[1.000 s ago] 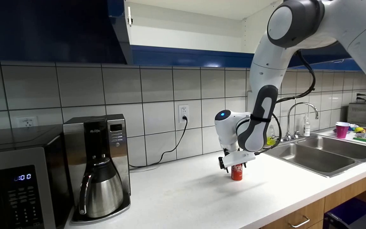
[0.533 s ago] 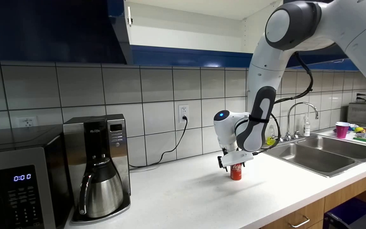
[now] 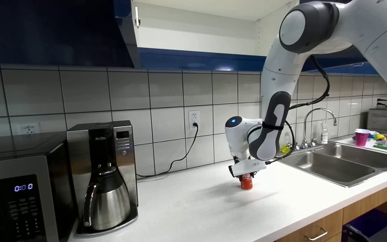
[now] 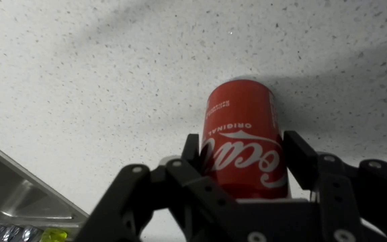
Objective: Put the can inside the cupboard
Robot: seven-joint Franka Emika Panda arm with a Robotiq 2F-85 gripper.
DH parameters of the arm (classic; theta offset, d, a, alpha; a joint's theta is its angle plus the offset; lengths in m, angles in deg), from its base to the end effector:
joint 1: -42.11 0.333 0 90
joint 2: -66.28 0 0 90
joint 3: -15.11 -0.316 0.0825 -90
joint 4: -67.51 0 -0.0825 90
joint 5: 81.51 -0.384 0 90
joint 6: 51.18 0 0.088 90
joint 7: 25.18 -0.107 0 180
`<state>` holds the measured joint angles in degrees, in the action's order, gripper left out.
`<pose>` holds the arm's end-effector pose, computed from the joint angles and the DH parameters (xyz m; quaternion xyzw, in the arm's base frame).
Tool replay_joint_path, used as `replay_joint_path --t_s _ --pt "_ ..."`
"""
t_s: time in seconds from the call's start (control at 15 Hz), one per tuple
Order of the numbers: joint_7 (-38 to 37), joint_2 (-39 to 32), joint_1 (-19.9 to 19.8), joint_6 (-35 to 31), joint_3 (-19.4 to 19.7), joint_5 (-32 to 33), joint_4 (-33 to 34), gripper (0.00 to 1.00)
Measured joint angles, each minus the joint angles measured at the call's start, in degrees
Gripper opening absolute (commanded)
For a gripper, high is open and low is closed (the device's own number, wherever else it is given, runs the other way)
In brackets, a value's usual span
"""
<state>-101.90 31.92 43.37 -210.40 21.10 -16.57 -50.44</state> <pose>0.5767 -0.0085 0.1375 0.9546 -0.1645 0.1763 0.1752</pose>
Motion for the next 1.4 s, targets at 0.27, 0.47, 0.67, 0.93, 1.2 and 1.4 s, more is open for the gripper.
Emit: replay_joint_path --t_s 0.27,0.47,0.67,0.93,1.2,1.4 --pt "-0.2 0.0 0.5 -0.4 0.1 0.0 0.0 0.40" --pt "-0.3 0.0 1.1 -0.9 0.1 0.0 0.0 0.40" --pt "-0.3 0.2 2.0 -1.2 -0.1 0.0 0.0 0.40" --pt "-0.3 2.5 2.8 -1.2 -0.9 -0.5 -0.4 0.40" --pt "1.8 6.5 2.9 -1.0 -2.8 -3.3 -2.8 0.40" --pt "6.1 10.1 2.8 -0.2 -4.8 -8.0 -5.9 0.40"
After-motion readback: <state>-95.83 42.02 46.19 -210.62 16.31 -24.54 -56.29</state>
